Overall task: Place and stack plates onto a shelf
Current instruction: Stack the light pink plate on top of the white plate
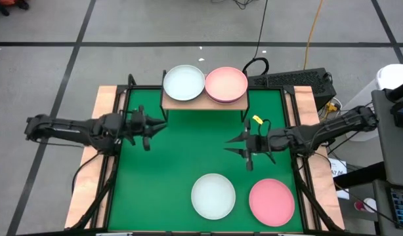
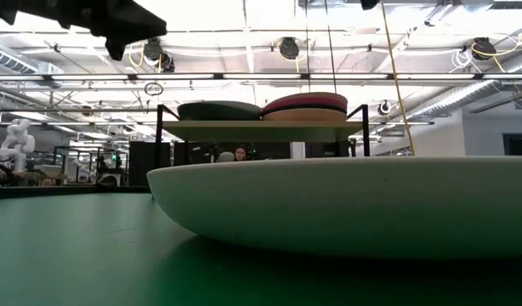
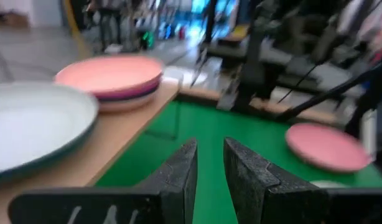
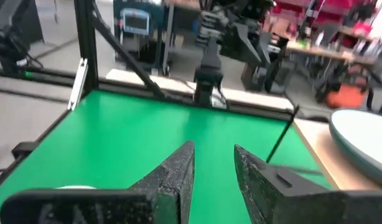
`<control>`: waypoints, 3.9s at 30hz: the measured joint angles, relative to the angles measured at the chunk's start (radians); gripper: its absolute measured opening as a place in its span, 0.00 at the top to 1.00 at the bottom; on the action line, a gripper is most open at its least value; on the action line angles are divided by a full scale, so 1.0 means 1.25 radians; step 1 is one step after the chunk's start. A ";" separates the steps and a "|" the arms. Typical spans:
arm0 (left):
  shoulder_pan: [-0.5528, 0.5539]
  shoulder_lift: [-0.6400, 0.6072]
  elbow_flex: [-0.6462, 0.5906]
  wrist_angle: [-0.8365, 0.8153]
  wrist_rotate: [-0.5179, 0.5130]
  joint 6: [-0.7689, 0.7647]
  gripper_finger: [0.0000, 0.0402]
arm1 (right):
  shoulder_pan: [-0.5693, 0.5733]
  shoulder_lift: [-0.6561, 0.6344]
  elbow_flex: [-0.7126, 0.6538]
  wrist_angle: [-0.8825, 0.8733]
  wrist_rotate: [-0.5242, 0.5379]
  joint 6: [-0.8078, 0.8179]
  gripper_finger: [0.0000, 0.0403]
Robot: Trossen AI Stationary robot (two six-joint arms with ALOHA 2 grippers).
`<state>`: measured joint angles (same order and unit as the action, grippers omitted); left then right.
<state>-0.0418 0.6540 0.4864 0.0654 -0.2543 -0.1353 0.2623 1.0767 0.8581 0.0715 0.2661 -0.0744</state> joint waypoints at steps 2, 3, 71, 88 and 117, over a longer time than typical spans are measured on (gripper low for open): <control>-0.021 0.001 -0.038 0.095 0.000 0.002 0.79 | 0.000 0.004 0.053 -0.090 0.000 0.018 0.76; -0.031 0.005 -0.056 0.143 -0.001 0.007 0.79 | 0.000 0.005 0.072 -0.123 -0.002 0.024 0.76; -0.066 0.064 -0.135 0.284 -0.029 0.007 0.79 | 0.076 -0.009 -0.295 -0.343 -0.531 0.684 0.76; -0.066 0.064 -0.135 0.281 -0.028 -0.001 0.79 | 0.112 0.014 -0.295 -0.422 -0.502 0.688 0.82; -0.066 0.062 -0.135 0.279 -0.028 0.022 0.79 | 0.014 -0.003 -0.293 -0.316 -0.484 0.587 1.00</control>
<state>-0.1242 0.7311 0.3176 0.4145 -0.2897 -0.1081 0.2798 1.0728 0.4913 -0.3239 -0.3389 0.6600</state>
